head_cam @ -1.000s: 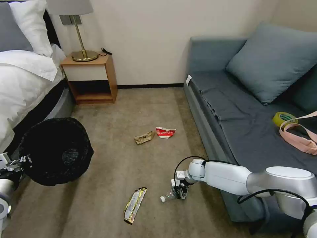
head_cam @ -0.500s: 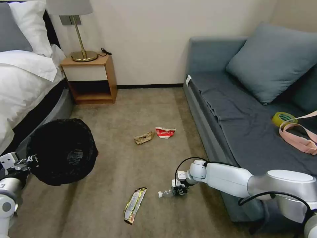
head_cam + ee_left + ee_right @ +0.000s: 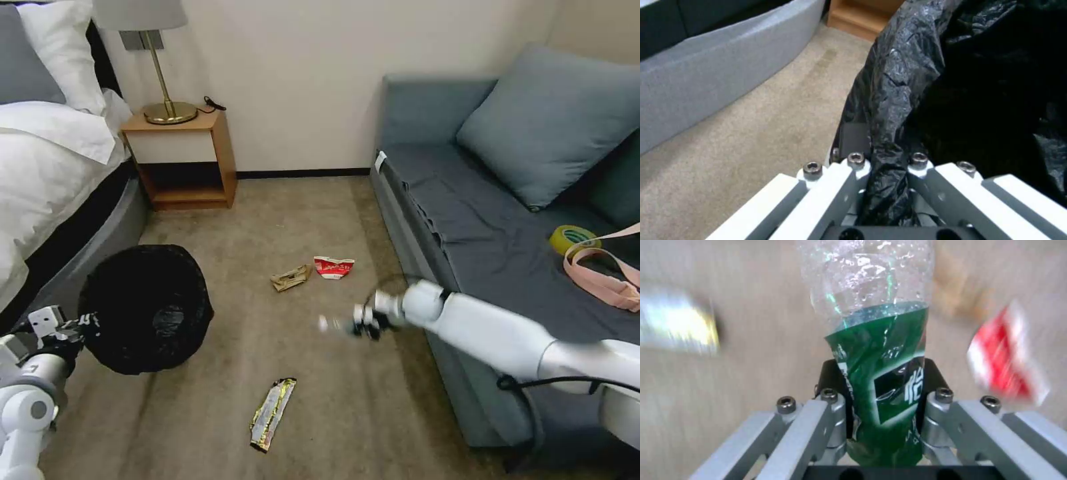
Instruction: Pick up the trash bin, then pick up the garbage on the floor and place it into the trash bin.
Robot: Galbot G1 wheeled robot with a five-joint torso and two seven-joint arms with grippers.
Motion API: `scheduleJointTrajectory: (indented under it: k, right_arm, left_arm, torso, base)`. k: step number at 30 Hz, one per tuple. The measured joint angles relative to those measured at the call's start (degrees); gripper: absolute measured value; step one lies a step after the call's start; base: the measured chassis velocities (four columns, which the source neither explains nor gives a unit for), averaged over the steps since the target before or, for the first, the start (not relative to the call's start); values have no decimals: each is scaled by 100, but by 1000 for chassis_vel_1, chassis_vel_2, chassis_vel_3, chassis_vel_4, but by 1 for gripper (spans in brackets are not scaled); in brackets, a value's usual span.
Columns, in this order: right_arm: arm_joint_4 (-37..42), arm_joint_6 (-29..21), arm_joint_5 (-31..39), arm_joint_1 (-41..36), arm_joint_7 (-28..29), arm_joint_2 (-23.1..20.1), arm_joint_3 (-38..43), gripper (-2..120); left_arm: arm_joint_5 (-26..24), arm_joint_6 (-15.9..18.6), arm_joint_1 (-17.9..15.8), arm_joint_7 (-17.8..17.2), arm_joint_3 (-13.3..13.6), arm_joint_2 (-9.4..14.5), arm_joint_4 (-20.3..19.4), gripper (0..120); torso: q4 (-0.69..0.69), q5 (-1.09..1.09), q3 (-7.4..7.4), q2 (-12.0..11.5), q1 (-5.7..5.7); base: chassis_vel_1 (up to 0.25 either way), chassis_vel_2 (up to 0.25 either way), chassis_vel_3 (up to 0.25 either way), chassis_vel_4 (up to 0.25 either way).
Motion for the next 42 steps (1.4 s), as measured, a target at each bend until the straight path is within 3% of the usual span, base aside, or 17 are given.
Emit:
scheduleJointTrajectory:
  k: [5,8,12,16,20,32,42]
  right_arm:
    - [559,-62,524,210,222,201,437,20]
    - [1030,-211,1161,508,587,645,611,20]
    - [1314,-165,1619,618,863,1001,569,20]
    - [2024,58,2522,680,1544,1623,216,20]
    - [2248,102,2799,658,1951,2044,16,20]
    - [1392,280,2350,358,2084,2890,-601,20]
    - [782,487,1519,-4,2012,2828,-841,20]
  left_arm:
    - [47,-9,-14,1,134,2,4,2]
    - [62,-11,-23,-1,239,9,-9,2]
    - [63,-12,-24,-3,291,1,-29,2]
    - [62,-12,-22,-9,393,-12,-85,2]
    - [49,-12,-14,-10,410,13,-109,2]
    - [-74,28,27,6,434,-15,-219,2]
    - [-157,50,51,86,381,68,-305,2]
  torso:
    - [-1,-1,0,0,0]
    - [0,-1,0,0,0]
    - [1,-2,-1,0,0]
    - [2,-2,0,0,0]
    - [1,-2,-1,0,0]
    - [0,-2,-1,-1,0]
    - [-1,0,0,-1,0]
  base:
    - [0,0,0,0]
    - [0,0,0,0]
    - [0,0,0,0]
    - [0,0,0,0]
    - [0,0,0,0]
    - [0,0,0,0]
    - [0,0,0,0]
